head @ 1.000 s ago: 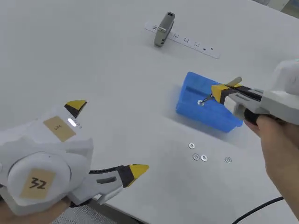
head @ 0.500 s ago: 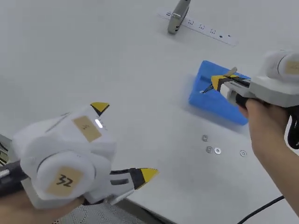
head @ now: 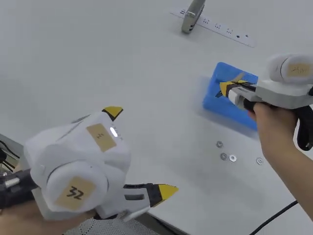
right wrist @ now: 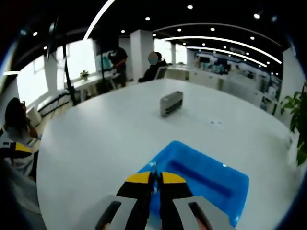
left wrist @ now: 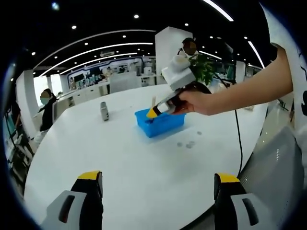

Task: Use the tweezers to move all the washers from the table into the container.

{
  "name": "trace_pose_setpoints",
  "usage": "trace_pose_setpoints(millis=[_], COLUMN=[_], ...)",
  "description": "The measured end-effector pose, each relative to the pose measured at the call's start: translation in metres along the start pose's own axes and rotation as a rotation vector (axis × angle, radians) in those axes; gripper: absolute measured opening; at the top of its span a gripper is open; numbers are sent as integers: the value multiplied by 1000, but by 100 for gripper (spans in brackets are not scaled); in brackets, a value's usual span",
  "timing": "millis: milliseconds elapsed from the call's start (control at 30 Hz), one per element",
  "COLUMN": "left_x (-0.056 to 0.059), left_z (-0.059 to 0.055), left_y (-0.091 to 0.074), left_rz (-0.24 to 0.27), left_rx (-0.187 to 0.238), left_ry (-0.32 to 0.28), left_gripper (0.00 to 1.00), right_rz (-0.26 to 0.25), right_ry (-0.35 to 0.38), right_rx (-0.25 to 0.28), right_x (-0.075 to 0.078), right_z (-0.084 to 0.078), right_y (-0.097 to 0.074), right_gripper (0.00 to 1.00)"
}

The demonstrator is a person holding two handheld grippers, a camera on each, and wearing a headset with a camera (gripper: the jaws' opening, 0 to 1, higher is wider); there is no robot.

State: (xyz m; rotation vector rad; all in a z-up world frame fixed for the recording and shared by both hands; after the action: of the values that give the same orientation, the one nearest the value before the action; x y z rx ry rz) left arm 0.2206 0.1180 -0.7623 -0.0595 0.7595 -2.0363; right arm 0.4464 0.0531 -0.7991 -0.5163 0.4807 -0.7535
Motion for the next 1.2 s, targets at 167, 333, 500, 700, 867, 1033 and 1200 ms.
trace_pose_setpoints(millis=[167, 333, 500, 700, 867, 1033, 1200], left_x=[1, 6, 10, 14, 13, 13, 14], left_z=[1, -2, 10, 14, 18, 20, 20], left_y=[0, -1, -6, -6, -8, -7, -6], left_rz=[0, -17, -56, -70, -70, -68, -62], left_rx=[3, -19, 51, 75, 100, 117, 118], left_ry=[-2, 4, -47, -43, -48, -47, -23], left_gripper=[99, 99, 99, 99, 99, 99, 99], right_rz=[4, 7, 14, 9, 8, 25, 45], right_ry=[-37, -46, -36, -63, -55, -46, -44], right_rx=[4, -5, 17, 24, 47, 86, 124], right_x=[-2, -4, -7, -7, -7, -15, -27], right_z=[2, 2, 9, 10, 16, 24, 24], right_y=[-1, -2, -7, -15, -30, -50, -77], right_gripper=[2, 3, 3, 3, 3, 3, 3])
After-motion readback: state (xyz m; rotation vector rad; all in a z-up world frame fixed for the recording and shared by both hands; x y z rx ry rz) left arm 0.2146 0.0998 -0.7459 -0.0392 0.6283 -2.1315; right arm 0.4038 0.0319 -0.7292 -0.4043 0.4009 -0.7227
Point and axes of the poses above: the centre of the closed fingertips' face, and the gripper's own axes: y roughly forward along the fingers, x roughly to its right, z roughly out of its top, the point moved 1 cm from there along -y, roughly backward along the fingers, and after that the axes turned 15 degrees about y, right-handed, at the moved point
